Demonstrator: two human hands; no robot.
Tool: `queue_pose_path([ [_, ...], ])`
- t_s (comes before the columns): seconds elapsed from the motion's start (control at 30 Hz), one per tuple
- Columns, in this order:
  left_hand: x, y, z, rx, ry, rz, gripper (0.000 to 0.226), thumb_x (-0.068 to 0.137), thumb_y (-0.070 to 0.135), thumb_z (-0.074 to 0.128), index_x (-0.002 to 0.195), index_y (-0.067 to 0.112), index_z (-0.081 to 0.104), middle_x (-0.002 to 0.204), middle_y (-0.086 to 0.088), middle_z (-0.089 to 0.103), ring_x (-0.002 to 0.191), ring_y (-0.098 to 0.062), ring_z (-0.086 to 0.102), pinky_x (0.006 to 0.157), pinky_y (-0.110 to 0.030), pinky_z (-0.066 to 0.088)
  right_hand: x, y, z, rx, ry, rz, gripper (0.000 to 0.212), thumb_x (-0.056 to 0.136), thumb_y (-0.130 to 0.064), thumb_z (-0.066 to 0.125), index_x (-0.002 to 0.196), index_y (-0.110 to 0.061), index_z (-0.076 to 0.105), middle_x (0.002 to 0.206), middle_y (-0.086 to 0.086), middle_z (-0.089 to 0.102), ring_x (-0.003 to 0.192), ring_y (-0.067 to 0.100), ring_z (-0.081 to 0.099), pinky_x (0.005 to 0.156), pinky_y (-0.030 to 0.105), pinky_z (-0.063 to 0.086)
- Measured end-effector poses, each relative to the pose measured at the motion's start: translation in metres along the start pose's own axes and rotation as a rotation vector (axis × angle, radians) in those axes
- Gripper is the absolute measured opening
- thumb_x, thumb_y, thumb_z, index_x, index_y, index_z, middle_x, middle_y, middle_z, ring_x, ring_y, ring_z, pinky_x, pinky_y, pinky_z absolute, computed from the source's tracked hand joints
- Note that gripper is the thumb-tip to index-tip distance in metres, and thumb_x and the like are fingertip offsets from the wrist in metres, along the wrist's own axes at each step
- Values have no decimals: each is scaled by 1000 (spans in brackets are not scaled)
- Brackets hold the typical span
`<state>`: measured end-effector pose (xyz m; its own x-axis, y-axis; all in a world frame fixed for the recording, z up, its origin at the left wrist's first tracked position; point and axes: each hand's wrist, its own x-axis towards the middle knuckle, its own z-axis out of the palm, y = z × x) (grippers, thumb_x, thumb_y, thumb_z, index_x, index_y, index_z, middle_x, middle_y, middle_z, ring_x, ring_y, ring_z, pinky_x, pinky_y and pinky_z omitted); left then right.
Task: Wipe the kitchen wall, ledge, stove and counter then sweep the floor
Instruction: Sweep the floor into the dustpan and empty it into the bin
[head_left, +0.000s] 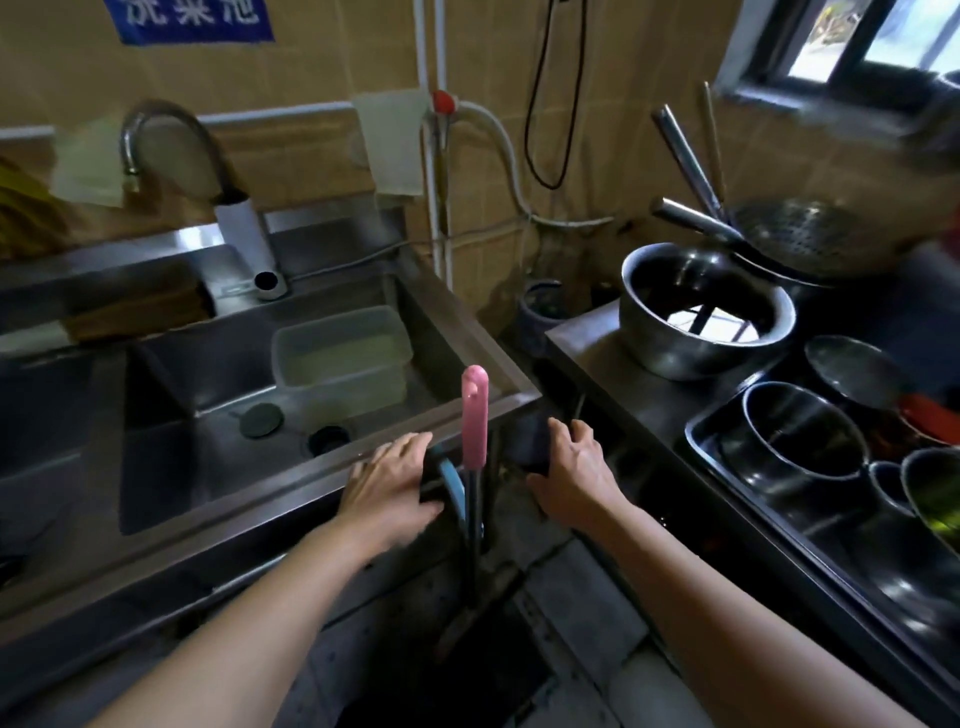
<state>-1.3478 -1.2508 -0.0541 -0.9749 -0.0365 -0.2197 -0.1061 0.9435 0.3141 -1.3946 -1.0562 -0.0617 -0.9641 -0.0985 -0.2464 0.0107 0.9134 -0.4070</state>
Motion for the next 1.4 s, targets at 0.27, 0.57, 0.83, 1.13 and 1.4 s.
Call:
queue_pose_path([
  [0.27,0,3,13,26,-40,16,77,84,36,60,147,24,19,153,6,23,141,-16,22,112,-37,24,-2,12,14,20,-66,43,67,82,-23,59,140,-17,25,146,13,19,133,33,29,100,39,39],
  [0.57,3,-23,20,-6,-102,166,76,86,34,60,148,21,19,154,6,23,142,-16,20,113,-42,21,-23,5,42,67,-15,162,64,80,-25,59,136,-18,29,139,15,28,124,37,35,101,43,39],
  [0.83,19,-76,5,118,-176,470,79,86,39,60,149,20,16,154,4,20,142,-16,19,114,-38,20,-65,-52,87,82,124,403,73,86,-28,57,146,-14,18,152,16,13,137,35,22,110,38,28],
  [1.13,8,-104,-20,155,-270,726,63,89,37,58,143,25,27,150,6,28,139,-15,24,113,-37,21,-113,-101,120,162,190,639,75,91,-31,54,150,-16,9,156,11,5,143,30,12,113,38,20],
  [1.4,6,-100,-1,187,-277,713,63,91,35,56,144,20,25,150,2,31,137,-18,29,110,-39,25,-110,-98,136,209,269,612,72,93,-33,52,150,-18,10,155,6,12,141,27,21,113,38,26],
])
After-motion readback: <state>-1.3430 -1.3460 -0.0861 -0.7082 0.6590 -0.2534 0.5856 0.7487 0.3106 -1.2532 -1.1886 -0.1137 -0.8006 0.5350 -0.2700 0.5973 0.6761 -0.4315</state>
